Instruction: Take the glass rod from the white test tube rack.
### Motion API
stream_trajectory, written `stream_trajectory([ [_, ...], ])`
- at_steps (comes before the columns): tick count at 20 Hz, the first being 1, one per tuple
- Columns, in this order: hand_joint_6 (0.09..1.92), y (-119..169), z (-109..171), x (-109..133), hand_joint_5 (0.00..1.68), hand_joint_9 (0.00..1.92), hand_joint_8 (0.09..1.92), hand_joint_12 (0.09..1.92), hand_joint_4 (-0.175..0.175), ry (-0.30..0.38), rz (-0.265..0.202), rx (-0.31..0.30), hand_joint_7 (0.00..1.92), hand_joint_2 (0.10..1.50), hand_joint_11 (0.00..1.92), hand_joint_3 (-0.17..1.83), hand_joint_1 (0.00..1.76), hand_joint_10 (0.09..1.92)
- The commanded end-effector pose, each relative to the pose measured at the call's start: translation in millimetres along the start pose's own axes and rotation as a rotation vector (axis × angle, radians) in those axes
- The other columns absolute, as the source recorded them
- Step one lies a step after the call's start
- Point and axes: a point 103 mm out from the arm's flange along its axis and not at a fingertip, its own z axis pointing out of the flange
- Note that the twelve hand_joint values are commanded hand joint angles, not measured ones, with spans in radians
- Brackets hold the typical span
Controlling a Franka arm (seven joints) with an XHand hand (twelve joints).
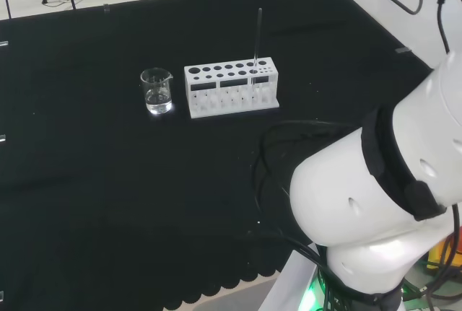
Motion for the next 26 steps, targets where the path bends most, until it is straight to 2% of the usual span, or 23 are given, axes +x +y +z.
stream_trajectory([
  [1,0.09,43,10,0,0.03,0.0,0.37,0.64,-0.175,0.011,-0.032,0.015,0.0,0.89,0.0,0.53,0.69,0.4],
  [10,0.09,84,28,-4,0.04,0.0,0.44,0.73,-0.175,0.006,-0.035,0.044,0.0,0.89,0.0,0.52,0.69,0.48],
  [17,0.09,108,41,-4,0.04,0.0,0.45,0.77,-0.175,-0.058,-0.038,0.067,0.0,0.89,0.0,0.52,0.69,0.51],
  [21,0.09,118,44,-6,0.04,0.0,0.46,0.78,-0.175,-0.044,-0.056,0.068,0.0,0.89,0.0,0.52,0.69,0.52],
  [23,0.09,121,48,-8,0.04,0.0,0.47,0.79,-0.175,-0.049,-0.039,0.079,0.0,0.89,0.0,0.52,0.69,0.54],
  [26,0.09,125,59,-12,0.04,0.0,0.49,0.81,-0.175,-0.034,-0.042,0.084,0.0,0.89,0.0,0.52,0.69,0.56],
])
